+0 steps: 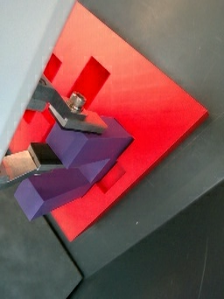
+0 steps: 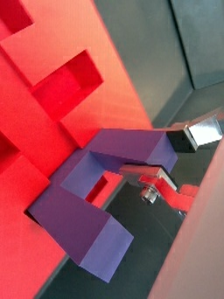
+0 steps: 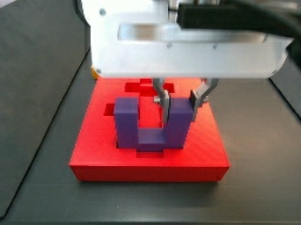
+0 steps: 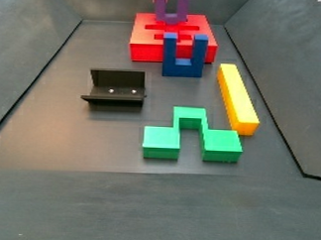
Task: Pick up the purple object. Move up. Place the purple object on the fixture. Regrasp the purple object. Move to above the board. Insert the purple object.
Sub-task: Insert the purple object.
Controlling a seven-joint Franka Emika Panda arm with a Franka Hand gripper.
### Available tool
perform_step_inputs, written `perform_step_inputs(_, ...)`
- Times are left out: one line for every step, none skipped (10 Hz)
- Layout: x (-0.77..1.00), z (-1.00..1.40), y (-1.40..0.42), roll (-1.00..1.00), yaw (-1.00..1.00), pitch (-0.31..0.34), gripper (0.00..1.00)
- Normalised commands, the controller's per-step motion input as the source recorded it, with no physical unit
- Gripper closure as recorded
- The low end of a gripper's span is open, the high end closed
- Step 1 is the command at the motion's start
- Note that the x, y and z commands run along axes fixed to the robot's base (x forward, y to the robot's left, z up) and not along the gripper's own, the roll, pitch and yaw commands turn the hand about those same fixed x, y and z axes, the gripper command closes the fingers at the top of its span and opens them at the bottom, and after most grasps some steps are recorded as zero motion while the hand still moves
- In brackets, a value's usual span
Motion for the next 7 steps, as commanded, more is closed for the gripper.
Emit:
perform_step_inputs(0.38, -0.69, 0.0, 0.02, 0.08, -0.043, 1.0)
perform_step_inputs(0.43, -0.74, 0.0, 0.02, 0.03, -0.024, 1.0)
perform_step_inputs(0.45, -0.7, -0.01, 0.02, 0.0, -0.011, 1.0)
perform_step_inputs(0.17, -0.25, 0.0, 0.0, 0.0, 0.0, 1.0)
perform_step_inputs(0.0, -0.03, 0.0, 0.0, 0.0, -0.01, 1.0)
perform_step_inputs(0.01, -0.02, 0.0, 0.0, 0.0, 0.0, 1.0)
perform_step_inputs(0.0, 0.0, 0.0, 0.0, 0.0, 0.0, 1.0)
